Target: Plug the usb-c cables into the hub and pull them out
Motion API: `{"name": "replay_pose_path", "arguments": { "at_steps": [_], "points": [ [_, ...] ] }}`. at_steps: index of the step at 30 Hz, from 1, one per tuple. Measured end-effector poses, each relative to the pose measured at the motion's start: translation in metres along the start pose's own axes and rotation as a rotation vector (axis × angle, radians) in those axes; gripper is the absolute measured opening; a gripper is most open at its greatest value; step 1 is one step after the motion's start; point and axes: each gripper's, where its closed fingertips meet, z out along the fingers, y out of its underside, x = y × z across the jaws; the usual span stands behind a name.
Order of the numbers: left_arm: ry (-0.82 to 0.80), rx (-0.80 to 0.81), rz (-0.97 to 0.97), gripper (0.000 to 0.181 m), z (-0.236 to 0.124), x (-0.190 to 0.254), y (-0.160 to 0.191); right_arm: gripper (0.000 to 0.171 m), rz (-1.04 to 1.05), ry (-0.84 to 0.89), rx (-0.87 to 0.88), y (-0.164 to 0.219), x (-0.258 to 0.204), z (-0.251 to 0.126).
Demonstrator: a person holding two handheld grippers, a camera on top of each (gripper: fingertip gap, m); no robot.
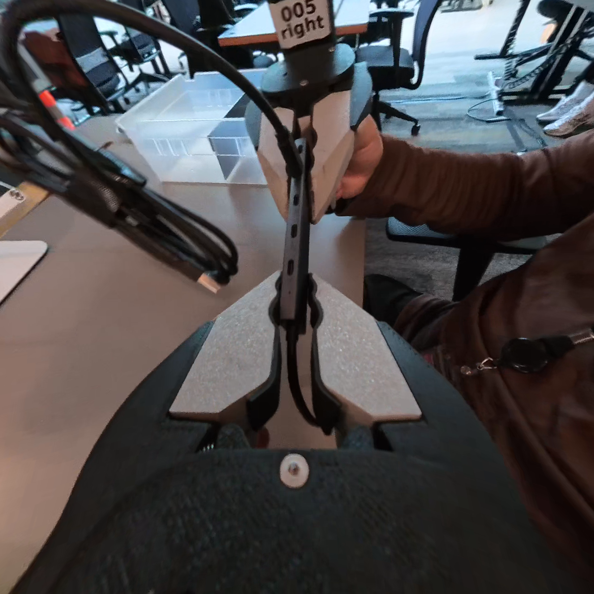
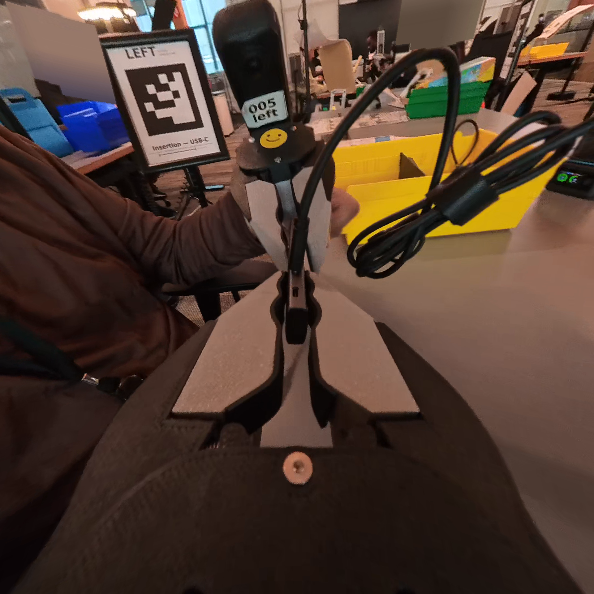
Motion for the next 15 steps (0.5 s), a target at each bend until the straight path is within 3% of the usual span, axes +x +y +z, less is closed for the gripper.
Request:
{"name": "replay_pose_path", "arguments": {
  "at_steps": [4,10,15],
  "points": [
    [0.075,0.111,0.009,0.007,0.007,0.008,-0.012,0.006,-0.002,-0.032,0.025,-0.001,-0.005,0.007],
    [0.083,0.017,0.008,0.007,0.012,0.003,-0.006,0.007,0.006,-0.008,-0.014,0.007,0.002,0.005],
    [0.073,0.069,-0.025,0.007,0.020,0.004,-0.013,0.007,0.017,-0.021,0.009,0.005,0.002,-0.003]
  ]
}}
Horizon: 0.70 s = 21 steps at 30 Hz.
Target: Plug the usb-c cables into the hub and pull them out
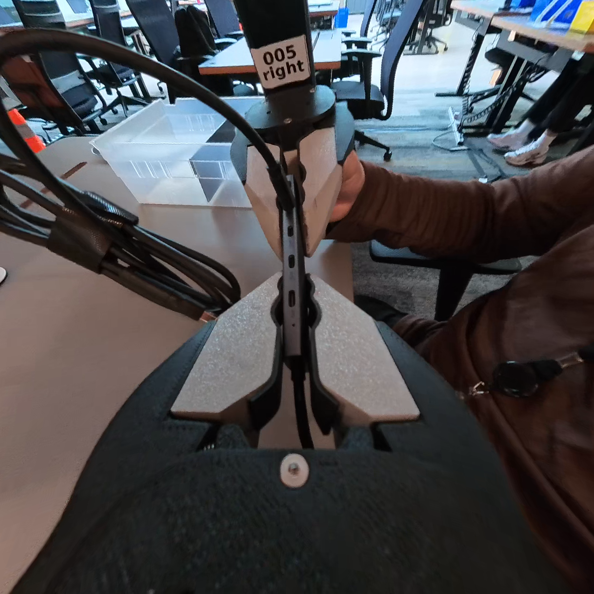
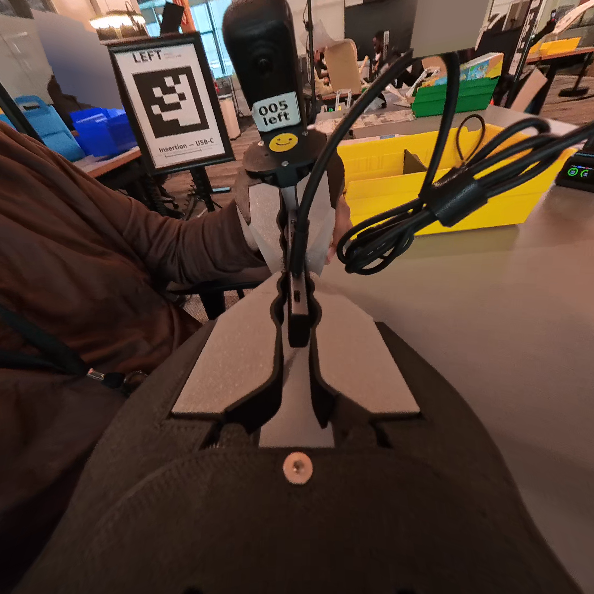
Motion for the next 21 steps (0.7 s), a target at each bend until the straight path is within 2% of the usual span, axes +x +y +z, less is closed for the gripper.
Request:
{"name": "replay_pose_path", "arguments": {
  "at_steps": [5,8,10,13,18,21],
  "points": [
    [0.012,0.035,-0.016,0.008,0.002,0.004,-0.005,0.007,0.000,-0.030,0.031,-0.003,-0.004,0.003],
    [-0.025,-0.099,0.103,0.008,0.012,0.004,0.019,0.007,-0.018,-0.023,-0.001,0.004,-0.004,0.013],
    [-0.060,-0.167,0.100,0.007,0.014,-0.002,0.028,0.008,-0.016,-0.005,-0.015,0.009,0.000,0.014],
    [-0.041,-0.140,0.040,0.005,0.013,-0.003,0.024,0.008,0.011,-0.001,-0.004,0.006,0.002,0.014],
    [-0.086,-0.243,0.044,0.005,0.014,-0.011,0.040,0.010,-0.028,0.092,-0.127,0.023,0.014,0.009],
    [-0.070,-0.278,0.027,0.005,0.015,-0.009,0.047,0.011,-0.029,0.102,-0.123,0.021,0.015,0.005]
  ]
}}
